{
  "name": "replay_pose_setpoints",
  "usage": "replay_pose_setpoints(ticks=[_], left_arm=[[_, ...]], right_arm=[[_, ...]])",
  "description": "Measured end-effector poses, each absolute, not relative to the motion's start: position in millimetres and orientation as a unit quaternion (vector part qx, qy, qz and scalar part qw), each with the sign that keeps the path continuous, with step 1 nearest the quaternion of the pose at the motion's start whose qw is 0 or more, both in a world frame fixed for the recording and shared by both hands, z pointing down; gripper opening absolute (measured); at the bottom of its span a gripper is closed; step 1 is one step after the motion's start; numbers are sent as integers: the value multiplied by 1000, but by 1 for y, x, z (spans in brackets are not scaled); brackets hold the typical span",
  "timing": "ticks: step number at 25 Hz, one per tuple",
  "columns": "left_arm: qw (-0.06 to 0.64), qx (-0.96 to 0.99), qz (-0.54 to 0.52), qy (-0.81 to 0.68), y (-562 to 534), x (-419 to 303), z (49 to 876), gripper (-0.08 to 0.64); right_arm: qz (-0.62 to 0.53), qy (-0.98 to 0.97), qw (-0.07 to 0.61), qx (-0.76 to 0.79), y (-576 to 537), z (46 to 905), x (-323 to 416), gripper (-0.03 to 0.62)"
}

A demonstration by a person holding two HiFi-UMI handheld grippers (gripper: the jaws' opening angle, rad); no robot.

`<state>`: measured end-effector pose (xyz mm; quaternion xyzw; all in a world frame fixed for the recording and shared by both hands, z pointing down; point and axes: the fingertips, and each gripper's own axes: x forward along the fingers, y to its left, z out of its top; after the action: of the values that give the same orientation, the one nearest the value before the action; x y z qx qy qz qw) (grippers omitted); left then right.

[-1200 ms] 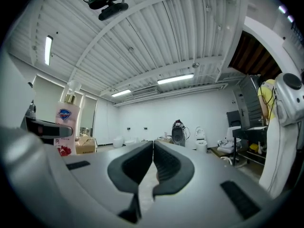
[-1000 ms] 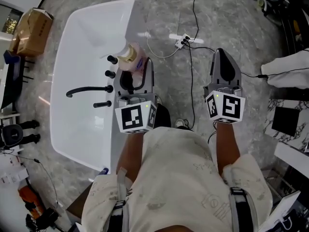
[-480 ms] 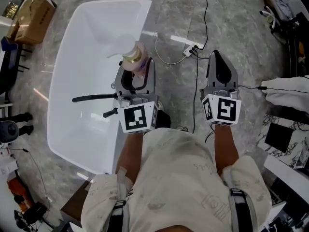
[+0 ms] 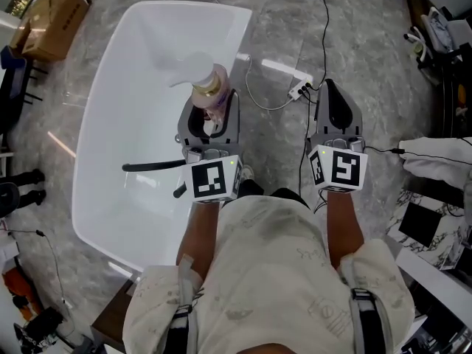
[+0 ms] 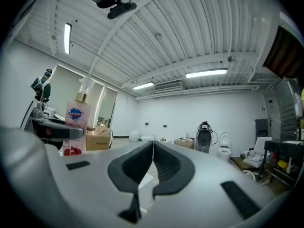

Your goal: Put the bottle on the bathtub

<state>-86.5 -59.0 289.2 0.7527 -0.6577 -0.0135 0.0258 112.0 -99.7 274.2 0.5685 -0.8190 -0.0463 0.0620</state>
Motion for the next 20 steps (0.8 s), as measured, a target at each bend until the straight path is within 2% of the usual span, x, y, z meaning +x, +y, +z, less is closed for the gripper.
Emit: replay_pose_setpoints(ticks=[13, 20], left_arm=[[29, 750, -8, -660, -114, -112, 299, 229], [25, 745, 0, -666, -172, -111, 303, 229]], right_arm=[[-39, -830, 56, 554, -157, 287, 79, -9], [-28, -840, 53, 539, -225, 297, 74, -9]])
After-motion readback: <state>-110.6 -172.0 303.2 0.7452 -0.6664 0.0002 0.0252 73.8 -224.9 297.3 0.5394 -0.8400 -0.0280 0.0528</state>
